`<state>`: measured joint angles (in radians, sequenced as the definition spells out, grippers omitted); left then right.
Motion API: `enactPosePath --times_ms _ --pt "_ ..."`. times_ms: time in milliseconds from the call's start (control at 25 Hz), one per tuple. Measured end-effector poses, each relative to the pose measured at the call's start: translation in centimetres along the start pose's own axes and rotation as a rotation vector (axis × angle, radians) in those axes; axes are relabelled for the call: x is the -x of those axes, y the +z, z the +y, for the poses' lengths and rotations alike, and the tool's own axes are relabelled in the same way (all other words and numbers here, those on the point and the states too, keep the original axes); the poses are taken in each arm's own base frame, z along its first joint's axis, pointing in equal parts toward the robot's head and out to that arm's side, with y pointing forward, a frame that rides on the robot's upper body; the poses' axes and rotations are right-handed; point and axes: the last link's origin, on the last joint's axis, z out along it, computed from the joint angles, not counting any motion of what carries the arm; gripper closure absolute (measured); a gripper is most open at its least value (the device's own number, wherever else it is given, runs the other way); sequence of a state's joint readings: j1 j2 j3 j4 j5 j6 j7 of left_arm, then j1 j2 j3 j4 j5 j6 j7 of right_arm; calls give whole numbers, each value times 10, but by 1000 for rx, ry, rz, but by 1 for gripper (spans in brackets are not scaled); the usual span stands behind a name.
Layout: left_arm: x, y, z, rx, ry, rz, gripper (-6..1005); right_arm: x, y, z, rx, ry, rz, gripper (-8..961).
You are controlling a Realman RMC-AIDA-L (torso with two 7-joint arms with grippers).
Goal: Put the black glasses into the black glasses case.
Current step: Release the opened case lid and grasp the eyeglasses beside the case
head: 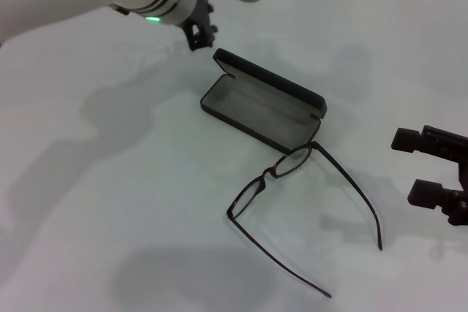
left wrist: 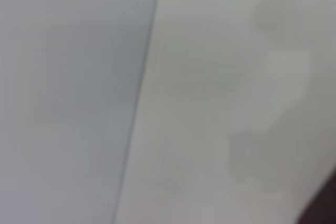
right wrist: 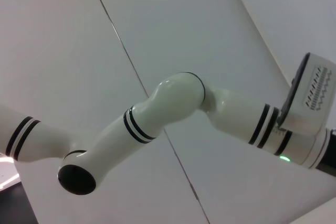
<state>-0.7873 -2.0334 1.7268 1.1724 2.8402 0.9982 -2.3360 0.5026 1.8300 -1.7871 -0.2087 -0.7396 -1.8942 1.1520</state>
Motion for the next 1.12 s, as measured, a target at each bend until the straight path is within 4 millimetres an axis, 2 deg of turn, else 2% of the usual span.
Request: enactPosePath --times_ms 320,520,1120 --pt "-15 5 15 20 68 45 734 -1 -1 0 -5 4 0 68" --pt "-18 5 18 24 86 49 740 -1 -1 0 -3 1 0 68" --pt "-8 6 24 69 87 5 768 -1 0 0 -3 2 -2 68"
